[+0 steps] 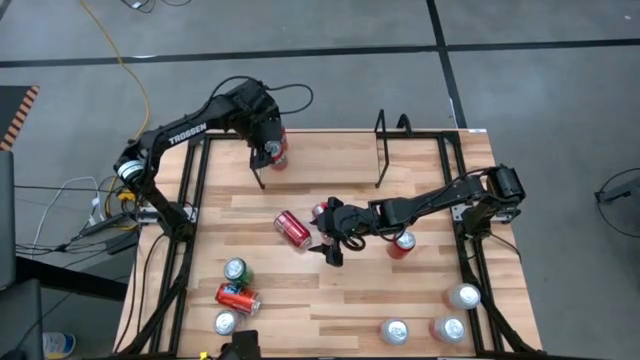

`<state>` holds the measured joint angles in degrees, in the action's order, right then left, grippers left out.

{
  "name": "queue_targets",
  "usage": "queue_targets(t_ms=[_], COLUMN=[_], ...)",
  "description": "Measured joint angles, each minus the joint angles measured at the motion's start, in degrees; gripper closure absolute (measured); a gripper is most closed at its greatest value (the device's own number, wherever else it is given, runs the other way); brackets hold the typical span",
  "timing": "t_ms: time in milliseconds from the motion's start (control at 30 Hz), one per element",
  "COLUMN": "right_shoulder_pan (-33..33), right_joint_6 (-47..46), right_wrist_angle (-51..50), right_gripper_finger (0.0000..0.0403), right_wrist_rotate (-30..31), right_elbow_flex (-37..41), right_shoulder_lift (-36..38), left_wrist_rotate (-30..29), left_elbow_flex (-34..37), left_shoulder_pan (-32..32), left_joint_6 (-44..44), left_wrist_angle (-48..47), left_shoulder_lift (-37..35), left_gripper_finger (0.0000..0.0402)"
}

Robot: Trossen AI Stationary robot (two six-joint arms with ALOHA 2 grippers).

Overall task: Place canned beverage on shelf
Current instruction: Put the red soda can on the shelf and align with the other red soda can

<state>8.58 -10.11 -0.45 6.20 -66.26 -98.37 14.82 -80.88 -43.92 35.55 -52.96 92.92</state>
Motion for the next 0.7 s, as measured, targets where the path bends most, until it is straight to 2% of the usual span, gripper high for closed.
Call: queue_targets(t_ms=[700], right_shoulder_pan=[0.0], right_joint_6=[0.0], right_wrist_angle=[0.0], right_gripper_finger=[0.0067], right_wrist_rotate=[0.0], right_elbow_flex=[0.0], right_shoulder_lift=[0.0], left_wrist_rotate=[-0.2], left_elbow_flex=[0.0], left_shoulder_pan=[-0.2], left_joint_6=[0.2], left_wrist_angle=[0.2], left_shoulder_lift=[0.9], left_gripper_finger=[0.0099])
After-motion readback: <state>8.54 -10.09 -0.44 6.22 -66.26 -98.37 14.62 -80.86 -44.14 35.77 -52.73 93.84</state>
